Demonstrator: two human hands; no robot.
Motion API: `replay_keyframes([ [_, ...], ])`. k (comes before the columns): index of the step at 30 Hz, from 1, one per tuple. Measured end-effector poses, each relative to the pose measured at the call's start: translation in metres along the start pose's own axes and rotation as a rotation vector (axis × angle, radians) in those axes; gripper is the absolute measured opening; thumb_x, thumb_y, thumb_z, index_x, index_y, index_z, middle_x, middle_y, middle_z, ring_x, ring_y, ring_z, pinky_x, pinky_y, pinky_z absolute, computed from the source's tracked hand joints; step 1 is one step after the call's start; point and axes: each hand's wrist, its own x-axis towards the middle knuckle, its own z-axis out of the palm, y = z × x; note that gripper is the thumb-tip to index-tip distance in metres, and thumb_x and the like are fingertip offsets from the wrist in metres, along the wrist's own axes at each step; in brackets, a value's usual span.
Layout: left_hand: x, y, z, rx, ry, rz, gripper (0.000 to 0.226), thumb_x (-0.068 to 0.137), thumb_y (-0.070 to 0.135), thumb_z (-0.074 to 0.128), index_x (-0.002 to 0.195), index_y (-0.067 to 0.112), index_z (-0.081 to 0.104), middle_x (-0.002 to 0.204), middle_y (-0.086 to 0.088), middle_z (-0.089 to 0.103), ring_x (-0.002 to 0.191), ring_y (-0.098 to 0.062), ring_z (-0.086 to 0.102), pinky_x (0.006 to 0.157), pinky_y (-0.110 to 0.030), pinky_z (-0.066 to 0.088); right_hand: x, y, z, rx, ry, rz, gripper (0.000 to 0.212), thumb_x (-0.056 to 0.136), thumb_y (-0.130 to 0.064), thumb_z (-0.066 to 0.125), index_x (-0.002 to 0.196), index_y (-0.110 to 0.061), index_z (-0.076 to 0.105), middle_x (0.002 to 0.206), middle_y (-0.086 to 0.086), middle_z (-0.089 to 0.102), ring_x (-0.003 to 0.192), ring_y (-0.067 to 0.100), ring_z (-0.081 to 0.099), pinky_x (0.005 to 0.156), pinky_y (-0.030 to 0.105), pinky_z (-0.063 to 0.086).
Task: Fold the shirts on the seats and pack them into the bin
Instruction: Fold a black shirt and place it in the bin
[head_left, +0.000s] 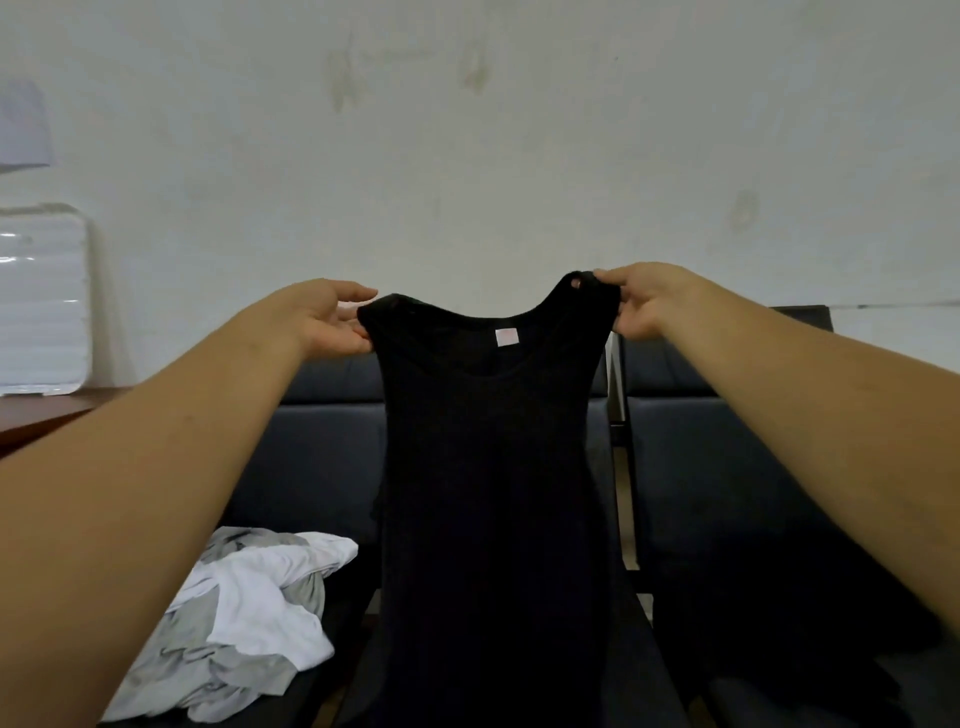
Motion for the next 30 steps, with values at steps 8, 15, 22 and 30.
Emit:
replay_keyframes([
  [8, 0.028, -0.025, -0.013, 0.278, 0.126, 0.571, 0.017, 0.093, -0.007, 0.063, 0.102, 0.007, 0.066, 0.090, -0.006, 0.070, 0.077, -0.011, 0.067, 0.067, -0.013, 0.053, 0.009, 0.013, -0.007, 0.044, 0.017, -0.200, 0.005, 0.100, -0.011, 0.059, 0.100, -0.011, 0.064, 0.098, 0.005, 0.070, 0.084, 0.017, 0.068, 0.055, 0.028, 0.058],
  [15, 0.021, -0.026, -0.023, 0.854, 0.287, 0.884, 0.012, 0.086, 0.014, 0.078, 0.098, 0.013, 0.074, 0.077, 0.004, 0.063, 0.072, -0.003, 0.059, 0.067, -0.005, 0.046, 0.015, 0.027, -0.010, 0.045, 0.005, -0.295, 0.009, 0.093, -0.011, 0.070, 0.101, -0.007, 0.067, 0.102, 0.008, 0.070, 0.090, 0.021, 0.070, 0.073, 0.033, 0.060],
  [22, 0.013, -0.031, -0.011, 0.822, 0.159, 0.814, 0.007, 0.091, 0.016, 0.074, 0.087, 0.018, 0.068, 0.082, -0.006, 0.066, 0.076, -0.012, 0.063, 0.081, -0.025, 0.055, 0.008, 0.042, 0.013, -0.163, -0.033, -0.430, 0.015, 0.096, -0.006, 0.065, 0.088, -0.011, 0.054, 0.096, 0.016, 0.063, 0.087, 0.024, 0.068, 0.076, 0.034, 0.061],
  [30, 0.004, -0.055, 0.025, 0.772, -0.066, 0.758, 0.009, 0.092, 0.013, 0.073, 0.088, 0.012, 0.065, 0.078, -0.008, 0.071, 0.071, -0.014, 0.069, 0.066, -0.027, 0.057, -0.031, 0.063, 0.064, -0.550, -0.479, -0.367, 0.027, 0.094, -0.015, 0.069, 0.118, -0.002, 0.068, 0.080, 0.001, 0.071, 0.065, 0.006, 0.065, 0.057, 0.017, 0.049],
])
